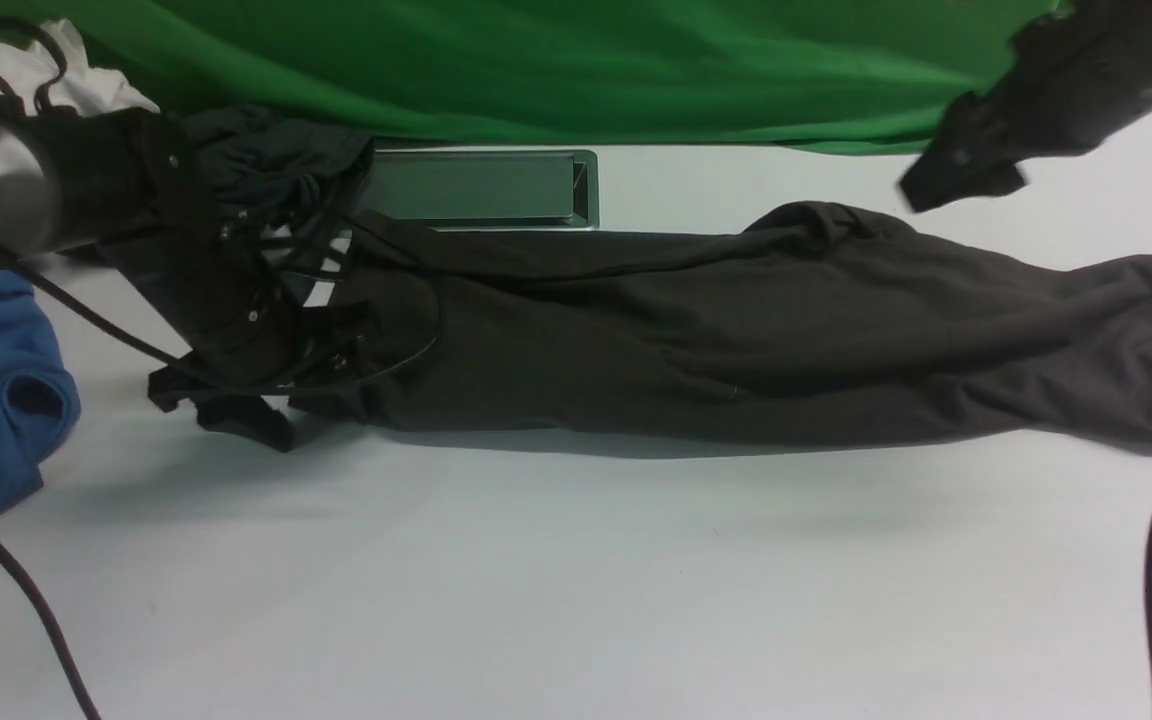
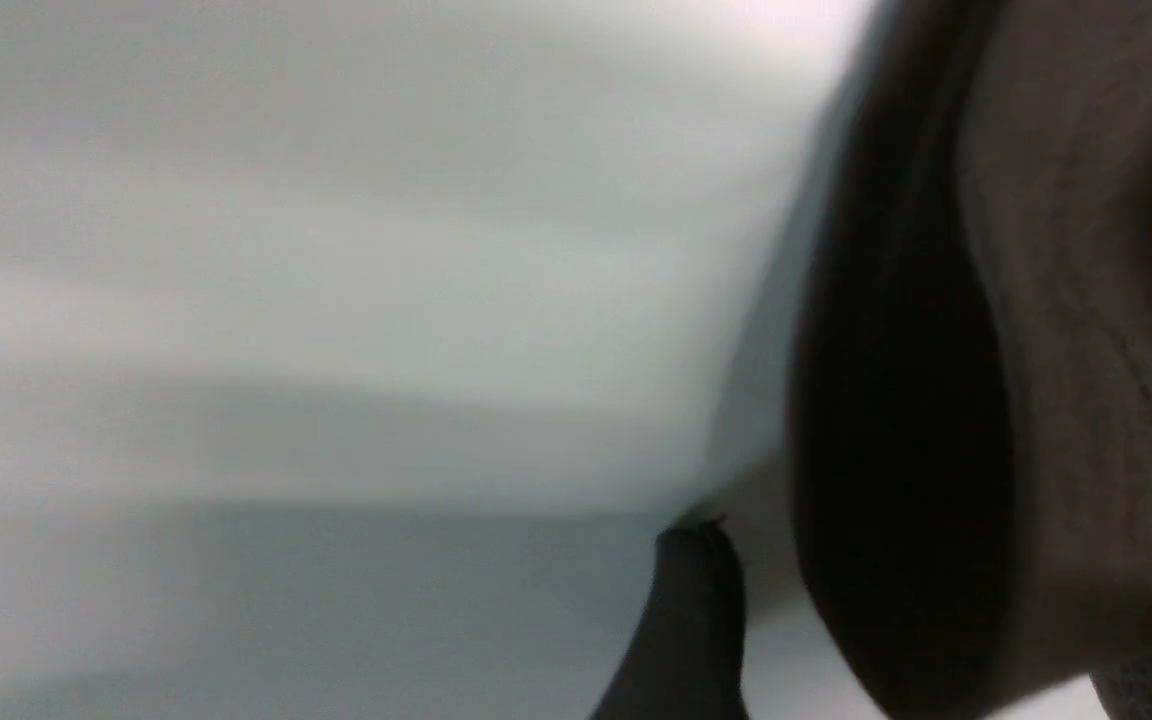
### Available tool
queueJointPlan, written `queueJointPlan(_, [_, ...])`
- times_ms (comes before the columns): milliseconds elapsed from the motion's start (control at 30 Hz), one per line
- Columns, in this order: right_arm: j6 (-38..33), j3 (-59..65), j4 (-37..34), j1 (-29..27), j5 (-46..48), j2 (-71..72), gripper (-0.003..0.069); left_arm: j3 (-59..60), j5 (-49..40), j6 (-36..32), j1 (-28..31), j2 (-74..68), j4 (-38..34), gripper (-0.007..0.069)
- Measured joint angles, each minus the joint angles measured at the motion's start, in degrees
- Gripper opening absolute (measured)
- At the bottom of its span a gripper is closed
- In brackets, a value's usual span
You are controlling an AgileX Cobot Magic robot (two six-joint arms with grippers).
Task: Fold a long-sleeved shirt on a white desktop.
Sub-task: 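Grasp the waist and leg ends of the folded dark trousers and straighten them on the table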
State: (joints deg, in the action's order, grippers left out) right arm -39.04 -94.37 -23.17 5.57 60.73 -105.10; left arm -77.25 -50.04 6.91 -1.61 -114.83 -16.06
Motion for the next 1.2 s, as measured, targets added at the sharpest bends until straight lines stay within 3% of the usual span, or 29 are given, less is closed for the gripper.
queueJointPlan(200, [-0.30,0.00,-0.08,0.88,0.99,0.23,0.0500,0.85,-4.80,-0.69,0.50,3.08,0.28,0.0522])
queueJointPlan(467, [-0.37,0.02,-0.08,0.88,0.82,1.83,0.0500,0.79,-3.33,8.24,3.66,9.98,5.15,0.0522])
queueJointPlan(700, [-0.41,0.02,-0.08,0.88,0.06,2.63,0.0500,0.79,-1.88,5.69,6.50,3.01,-8.07,0.0522])
queueJointPlan(933, [-0.48,0.02,-0.08,0.88,0.06,2.74,0.0500,0.21,-1.71,2.60,6.86,-1.35,-12.44,0.0510])
queueJointPlan(1067, [-0.48,0.02,-0.08,0.88,0.11,2.74,0.0500,0.11,-0.47,-0.97,6.86,-1.75,-13.15,0.0428])
queueJointPlan(1200, [0.70,0.02,-0.08,0.88,0.92,2.80,0.0500,0.11,0.30,-5.85,6.86,-2.30,-13.33,0.0200])
